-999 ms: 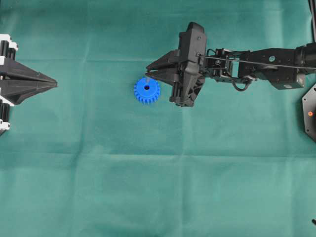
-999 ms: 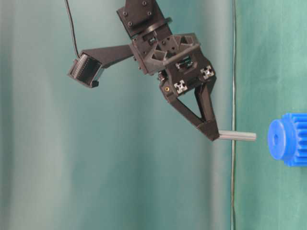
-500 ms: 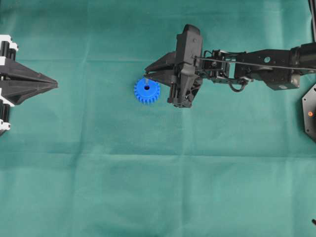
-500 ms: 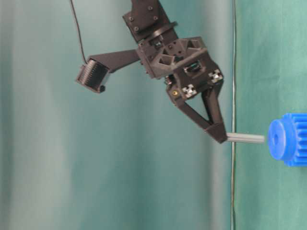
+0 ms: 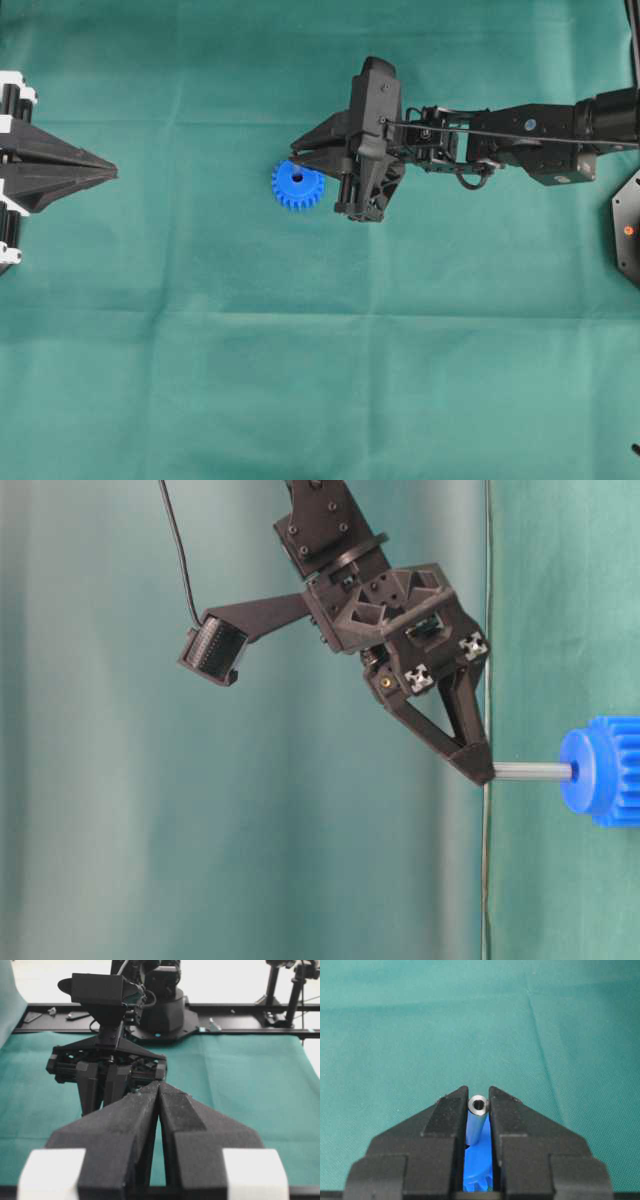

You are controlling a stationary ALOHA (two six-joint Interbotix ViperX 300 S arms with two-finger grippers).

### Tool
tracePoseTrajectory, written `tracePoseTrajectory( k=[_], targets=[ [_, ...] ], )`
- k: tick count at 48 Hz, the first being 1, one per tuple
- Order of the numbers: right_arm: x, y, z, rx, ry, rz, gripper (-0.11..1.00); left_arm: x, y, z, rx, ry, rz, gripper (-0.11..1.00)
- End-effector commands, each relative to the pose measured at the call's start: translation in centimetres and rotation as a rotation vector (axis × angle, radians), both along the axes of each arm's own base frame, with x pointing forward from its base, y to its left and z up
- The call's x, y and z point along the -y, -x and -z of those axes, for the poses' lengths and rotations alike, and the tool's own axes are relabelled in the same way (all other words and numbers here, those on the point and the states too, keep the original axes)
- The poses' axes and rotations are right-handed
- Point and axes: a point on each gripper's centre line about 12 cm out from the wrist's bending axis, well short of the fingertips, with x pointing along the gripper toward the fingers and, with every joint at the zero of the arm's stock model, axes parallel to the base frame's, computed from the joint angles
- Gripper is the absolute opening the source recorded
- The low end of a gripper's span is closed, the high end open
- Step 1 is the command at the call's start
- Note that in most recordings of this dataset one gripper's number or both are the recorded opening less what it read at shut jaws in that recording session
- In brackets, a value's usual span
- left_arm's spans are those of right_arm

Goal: Insert the shaft placed at a random location into the center hole of the small gear at another random location.
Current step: 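Align the held shaft vertically above the gear's center hole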

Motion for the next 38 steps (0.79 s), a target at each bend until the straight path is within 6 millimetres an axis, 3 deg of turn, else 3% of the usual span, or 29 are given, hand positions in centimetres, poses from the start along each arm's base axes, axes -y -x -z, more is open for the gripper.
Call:
tracePoseTrajectory(
  k=[1,10,24,38],
  targets=[
    [0.0,-0.5,-1.1,0.032,0.004,-0.001,0.12,0.0,-0.3,-0.8,0.020,0.000,-0.001,0.00],
    [-0.1,-0.4,-1.5,0.035,0.006,-0.002,0.12,0.0,-0.3,-0.8,0.017,0.002,-0.001,0.00],
    [-0.2,0.2,-4.7,0.073,0.023,-0.009,0.12,0.0,-0.3,-0.8,0.015,0.003,-0.001,0.00],
    [-0.4,0.3,-5.1,0.075,0.026,-0.017,0.12,0.0,-0.3,-0.8,0.015,0.002,0.001,0.00]
  ],
)
